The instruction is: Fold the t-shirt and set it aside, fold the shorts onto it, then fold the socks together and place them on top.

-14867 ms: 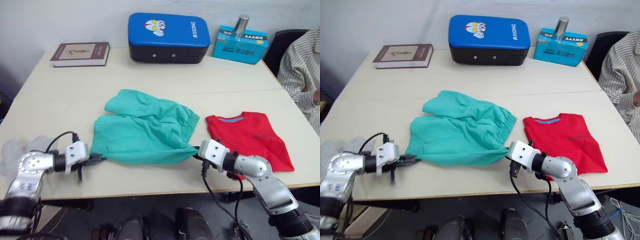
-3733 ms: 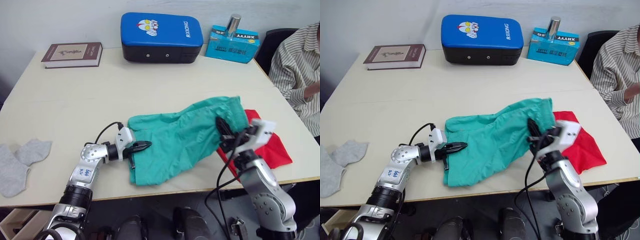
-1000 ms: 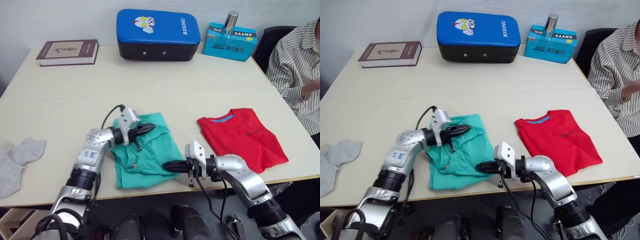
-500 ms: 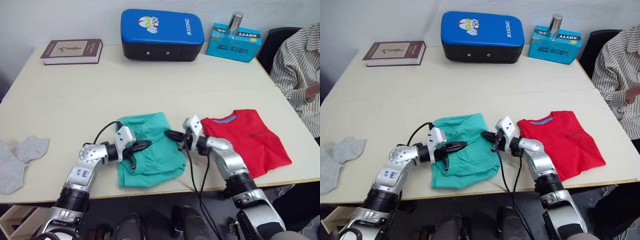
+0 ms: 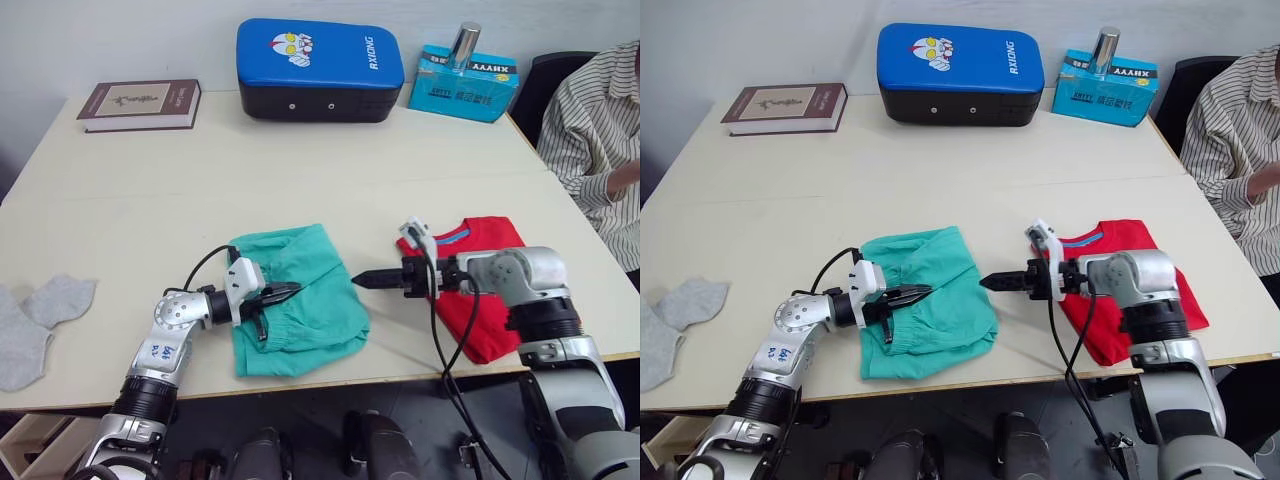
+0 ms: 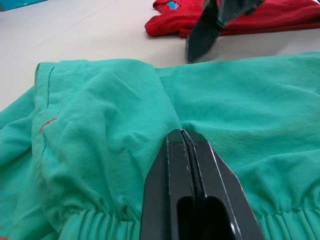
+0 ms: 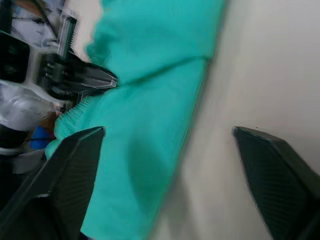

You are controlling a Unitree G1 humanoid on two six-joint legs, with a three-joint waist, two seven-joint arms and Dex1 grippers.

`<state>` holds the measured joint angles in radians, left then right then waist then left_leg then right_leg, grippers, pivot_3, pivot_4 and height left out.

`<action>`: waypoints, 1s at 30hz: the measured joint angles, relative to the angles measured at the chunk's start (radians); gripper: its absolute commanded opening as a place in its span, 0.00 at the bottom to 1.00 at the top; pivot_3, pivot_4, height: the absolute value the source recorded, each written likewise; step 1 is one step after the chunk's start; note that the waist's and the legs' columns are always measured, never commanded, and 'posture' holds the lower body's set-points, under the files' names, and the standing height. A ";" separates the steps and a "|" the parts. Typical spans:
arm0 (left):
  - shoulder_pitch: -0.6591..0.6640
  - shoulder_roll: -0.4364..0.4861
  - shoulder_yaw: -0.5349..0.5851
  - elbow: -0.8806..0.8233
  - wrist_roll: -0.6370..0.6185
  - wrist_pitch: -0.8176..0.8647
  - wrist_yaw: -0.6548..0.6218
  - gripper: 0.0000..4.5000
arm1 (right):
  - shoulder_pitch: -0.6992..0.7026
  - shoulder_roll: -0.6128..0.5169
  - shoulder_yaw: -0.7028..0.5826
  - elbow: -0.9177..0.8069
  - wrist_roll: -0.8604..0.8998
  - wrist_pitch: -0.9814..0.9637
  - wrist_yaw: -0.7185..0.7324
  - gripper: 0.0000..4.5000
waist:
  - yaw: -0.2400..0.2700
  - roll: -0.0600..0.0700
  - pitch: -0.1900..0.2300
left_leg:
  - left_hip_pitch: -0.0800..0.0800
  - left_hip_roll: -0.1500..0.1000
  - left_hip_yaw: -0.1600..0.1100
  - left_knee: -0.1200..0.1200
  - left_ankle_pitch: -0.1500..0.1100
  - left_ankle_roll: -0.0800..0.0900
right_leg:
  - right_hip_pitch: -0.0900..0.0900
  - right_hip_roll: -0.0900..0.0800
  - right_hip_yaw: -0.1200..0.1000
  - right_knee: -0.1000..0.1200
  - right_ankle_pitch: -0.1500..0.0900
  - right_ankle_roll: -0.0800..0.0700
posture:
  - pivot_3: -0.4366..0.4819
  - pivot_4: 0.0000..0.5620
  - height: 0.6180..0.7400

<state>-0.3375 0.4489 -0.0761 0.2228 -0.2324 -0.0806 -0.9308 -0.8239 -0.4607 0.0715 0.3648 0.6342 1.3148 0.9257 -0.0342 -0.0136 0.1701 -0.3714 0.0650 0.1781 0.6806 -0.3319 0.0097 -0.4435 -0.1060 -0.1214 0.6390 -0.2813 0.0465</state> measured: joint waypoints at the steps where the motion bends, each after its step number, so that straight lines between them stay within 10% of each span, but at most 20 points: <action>1: 0.001 -0.005 0.004 0.004 -0.001 -0.006 0.002 0.00 | -0.024 0.028 0.003 0.024 -0.003 0.021 -0.011 0.99 | -0.001 0.000 0.000 | 0.000 0.000 0.000 0.000 0.000 0.000 | 0.000 0.000 0.000 0.000 0.000 0.000 | 0.48 0.27 1.00; 4: 0.015 -0.007 0.018 0.001 -0.011 -0.009 0.001 0.00 | -0.054 0.118 0.018 0.062 -0.007 0.041 -0.026 0.99 | -0.002 0.000 0.000 | 0.000 0.000 0.000 -0.001 0.000 -0.001 | 0.000 0.001 -0.001 0.000 0.000 0.000 | 0.48 0.27 1.00; 17: 0.102 0.002 0.079 -0.054 -0.068 -0.019 -0.010 0.00 | -0.081 0.279 -0.200 0.176 0.029 0.106 -0.174 0.00 | -0.017 0.001 0.000 | -0.002 0.000 0.000 -0.002 0.000 -0.001 | -0.001 0.001 -0.001 -0.001 0.000 0.000 | 0.48 0.27 1.00; 24: 0.131 -0.002 0.086 -0.152 -0.125 0.020 -0.032 0.00 | -0.059 0.096 -0.257 -0.050 0.216 0.280 -0.197 0.00 | -0.010 0.001 0.001 | -0.005 -0.001 -0.002 -0.002 -0.001 0.001 | -0.002 -0.001 -0.002 -0.004 0.000 0.000 | 0.48 0.27 1.00; 30: 0.155 -0.002 0.093 -0.291 -0.247 0.164 -0.047 0.34 | 0.008 -0.294 -0.214 -0.235 0.555 0.295 -0.170 0.00 | 0.005 0.003 0.004 | -0.006 -0.001 -0.002 -0.002 -0.003 0.003 | -0.001 -0.001 -0.004 -0.010 0.001 0.002 | 0.48 0.27 1.00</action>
<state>-0.1826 0.4467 0.0173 -0.0678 -0.4794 0.0835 -0.9774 -0.8159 -0.7546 -0.1423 0.1293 1.1895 1.6097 0.7555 -0.0287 -0.0106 0.1737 -0.3776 0.0640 0.1760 0.6785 -0.3347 0.0131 -0.4444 -0.1066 -0.1250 0.6290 -0.2803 0.0483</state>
